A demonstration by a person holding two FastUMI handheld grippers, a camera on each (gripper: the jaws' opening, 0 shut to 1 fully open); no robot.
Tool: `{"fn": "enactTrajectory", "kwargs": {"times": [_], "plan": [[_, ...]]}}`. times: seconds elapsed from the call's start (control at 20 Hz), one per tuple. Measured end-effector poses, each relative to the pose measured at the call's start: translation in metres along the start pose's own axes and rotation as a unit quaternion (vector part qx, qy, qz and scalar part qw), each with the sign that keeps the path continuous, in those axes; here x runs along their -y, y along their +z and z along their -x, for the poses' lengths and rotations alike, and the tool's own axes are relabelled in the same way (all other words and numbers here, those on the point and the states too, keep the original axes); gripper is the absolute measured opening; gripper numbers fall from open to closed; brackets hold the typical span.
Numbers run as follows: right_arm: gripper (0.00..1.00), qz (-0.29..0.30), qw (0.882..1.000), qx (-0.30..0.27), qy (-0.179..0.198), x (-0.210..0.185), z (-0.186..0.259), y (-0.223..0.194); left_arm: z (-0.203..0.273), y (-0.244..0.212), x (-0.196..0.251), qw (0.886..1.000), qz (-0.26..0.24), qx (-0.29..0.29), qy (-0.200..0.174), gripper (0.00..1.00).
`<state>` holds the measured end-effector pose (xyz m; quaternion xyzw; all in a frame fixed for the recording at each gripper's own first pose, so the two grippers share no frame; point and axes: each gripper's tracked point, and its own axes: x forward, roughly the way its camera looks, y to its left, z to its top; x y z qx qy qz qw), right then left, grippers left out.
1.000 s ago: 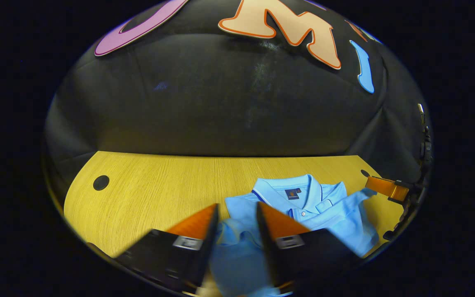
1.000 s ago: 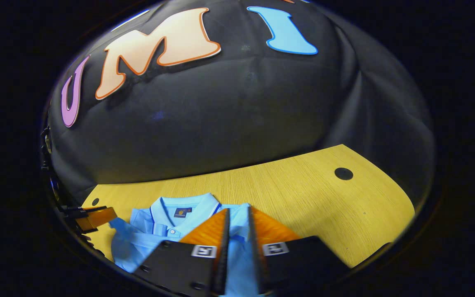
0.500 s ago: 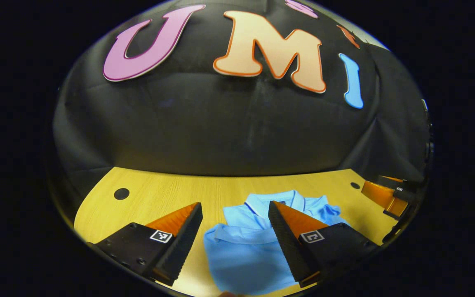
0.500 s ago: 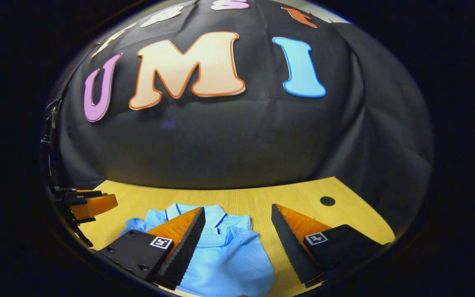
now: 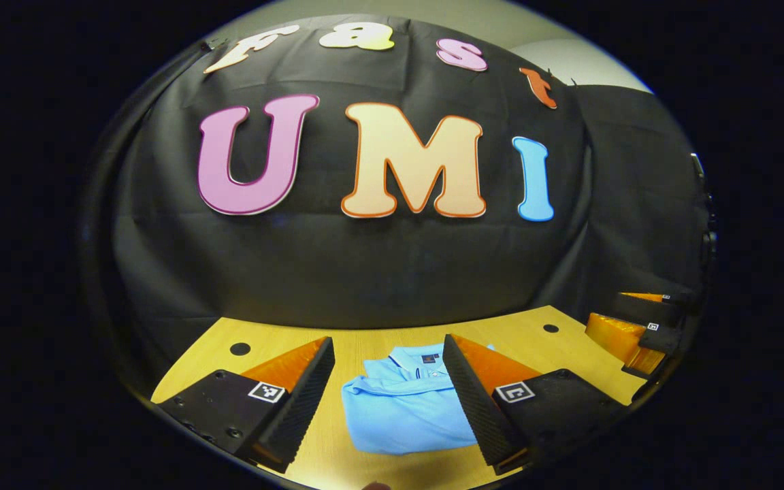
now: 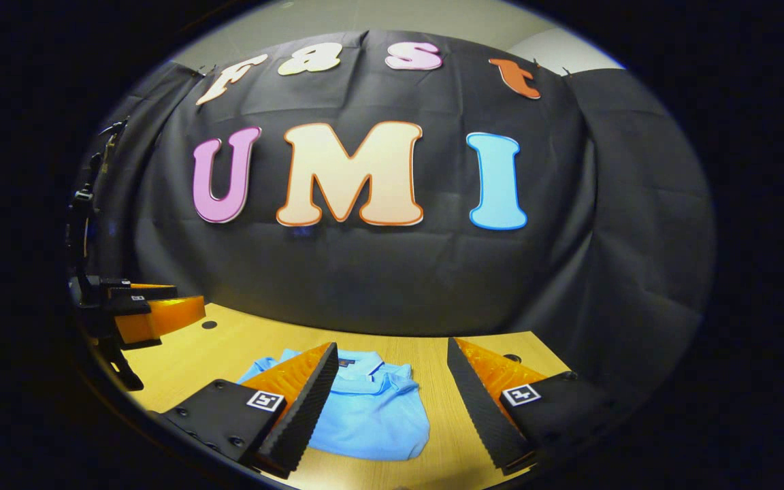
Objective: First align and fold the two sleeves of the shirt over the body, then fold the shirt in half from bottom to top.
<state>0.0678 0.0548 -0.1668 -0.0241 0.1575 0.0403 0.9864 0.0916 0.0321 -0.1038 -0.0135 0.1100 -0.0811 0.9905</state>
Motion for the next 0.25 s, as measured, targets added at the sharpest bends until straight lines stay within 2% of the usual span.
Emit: {"fn": "enactTrajectory", "kwargs": {"times": [0.25], "plan": [[0.99,-0.018,0.999,0.034,0.001,-0.005,0.068,0.016,0.073,0.017,0.012,0.999,-0.011,0.039,0.001,0.95]]}}
